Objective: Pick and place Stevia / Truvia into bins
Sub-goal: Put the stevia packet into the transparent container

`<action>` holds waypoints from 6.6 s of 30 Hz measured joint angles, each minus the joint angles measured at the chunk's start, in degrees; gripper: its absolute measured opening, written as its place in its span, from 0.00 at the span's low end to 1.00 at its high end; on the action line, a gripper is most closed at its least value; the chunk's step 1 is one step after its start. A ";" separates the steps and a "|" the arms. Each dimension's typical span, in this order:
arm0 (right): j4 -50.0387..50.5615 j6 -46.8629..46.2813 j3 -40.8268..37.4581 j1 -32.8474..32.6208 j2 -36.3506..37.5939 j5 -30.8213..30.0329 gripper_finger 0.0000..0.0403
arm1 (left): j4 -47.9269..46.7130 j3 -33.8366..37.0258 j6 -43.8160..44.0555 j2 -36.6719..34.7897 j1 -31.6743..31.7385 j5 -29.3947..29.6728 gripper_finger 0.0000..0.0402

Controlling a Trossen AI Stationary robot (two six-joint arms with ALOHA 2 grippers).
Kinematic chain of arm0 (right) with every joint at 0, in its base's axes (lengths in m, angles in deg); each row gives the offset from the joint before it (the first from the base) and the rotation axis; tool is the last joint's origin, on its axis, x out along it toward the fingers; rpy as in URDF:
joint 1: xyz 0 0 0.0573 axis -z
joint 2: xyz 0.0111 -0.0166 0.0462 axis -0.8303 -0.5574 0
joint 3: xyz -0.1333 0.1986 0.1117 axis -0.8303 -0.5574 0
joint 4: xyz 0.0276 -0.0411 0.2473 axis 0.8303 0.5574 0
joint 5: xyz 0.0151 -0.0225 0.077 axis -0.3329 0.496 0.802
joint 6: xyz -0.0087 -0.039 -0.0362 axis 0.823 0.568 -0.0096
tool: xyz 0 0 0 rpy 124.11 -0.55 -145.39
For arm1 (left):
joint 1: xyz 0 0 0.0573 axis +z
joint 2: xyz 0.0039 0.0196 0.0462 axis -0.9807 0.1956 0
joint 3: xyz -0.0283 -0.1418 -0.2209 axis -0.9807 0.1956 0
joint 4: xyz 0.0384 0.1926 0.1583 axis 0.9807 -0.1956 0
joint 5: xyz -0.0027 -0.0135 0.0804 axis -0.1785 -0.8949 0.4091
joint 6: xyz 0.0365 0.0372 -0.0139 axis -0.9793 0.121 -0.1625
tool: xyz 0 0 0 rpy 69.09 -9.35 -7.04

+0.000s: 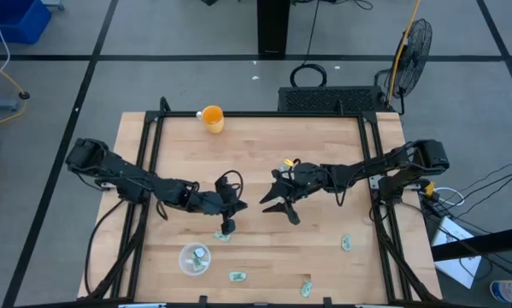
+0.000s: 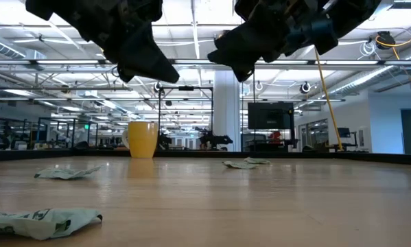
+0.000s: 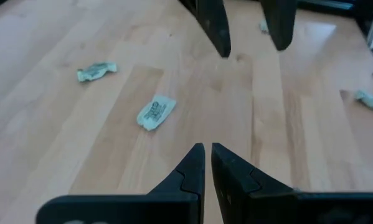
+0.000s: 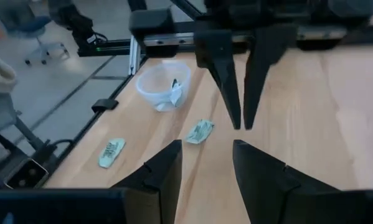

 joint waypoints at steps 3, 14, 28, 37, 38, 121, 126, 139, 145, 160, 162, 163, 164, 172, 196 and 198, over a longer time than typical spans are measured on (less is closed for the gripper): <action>2.37 -5.38 -0.09 0.10 2.06 -2.68 0.33 | 0.34 0.00 0.43 0.78 0.00 -0.01 0.08; 17.26 -4.83 -0.04 -0.19 19.27 -2.83 0.33 | 4.10 0.02 3.11 0.79 0.00 -1.40 0.08; 51.68 -4.93 -0.04 -3.53 25.46 -14.98 0.33 | 3.89 0.02 -0.04 0.79 0.00 -1.31 0.08; 52.11 -3.77 -8.21 -3.18 25.28 -27.93 0.33 | 3.67 0.02 1.01 0.79 0.99 -1.27 0.08; 52.04 -3.77 -9.64 -2.94 25.25 -29.24 0.33 | 3.50 0.02 1.07 0.79 1.13 -1.29 0.08; 1.32 10.40 -9.26 -3.88 1.76 -18.36 0.00 | 7.79 0.02 -26.86 0.75 3.58 -2.56 0.09; -0.79 0.14 -7.16 -3.81 1.71 -8.97 0.00 | 10.17 0.02 -37.03 0.75 2.49 -2.32 0.19; -4.42 -8.71 -7.15 -1.04 1.71 -8.88 0.00 | 17.97 0.02 -50.38 1.14 2.83 -4.74 0.44; -4.82 -9.99 -7.15 -0.69 1.71 -8.64 0.00 | 20.75 -0.03 -52.49 5.95 3.58 -10.75 0.43; -1.48 -14.05 -7.15 -0.67 1.71 -8.41 0.00 | 30.05 0.04 -64.49 10.65 3.28 -0.74 0.39; -1.68 -13.59 -7.15 -0.67 1.71 -8.40 0.00 | 28.96 0.04 -64.09 10.65 3.36 -1.09 0.38; -1.80 -13.36 -7.15 -0.67 1.71 -8.40 0.00 | 28.22 0.04 -63.89 10.65 3.37 -1.42 0.38; -1.87 -13.13 -7.15 -0.67 1.71 -8.40 0.00 | 27.33 0.04 -63.57 10.65 3.37 -1.82 0.38; -2.23 -12.79 -7.15 -0.67 1.71 -8.38 0.00 | 24.71 0.04 -61.93 10.65 3.26 -2.80 0.38; -4.26 -23.46 -7.19 3.09 1.71 -2.47 0.00 | 24.00 0.04 -68.11 10.65 -1.27 7.89 0.38; -5.64 -25.00 -7.19 2.99 1.71 -1.38 0.00 | 24.01 0.03 -68.92 10.65 -1.07 7.98 0.38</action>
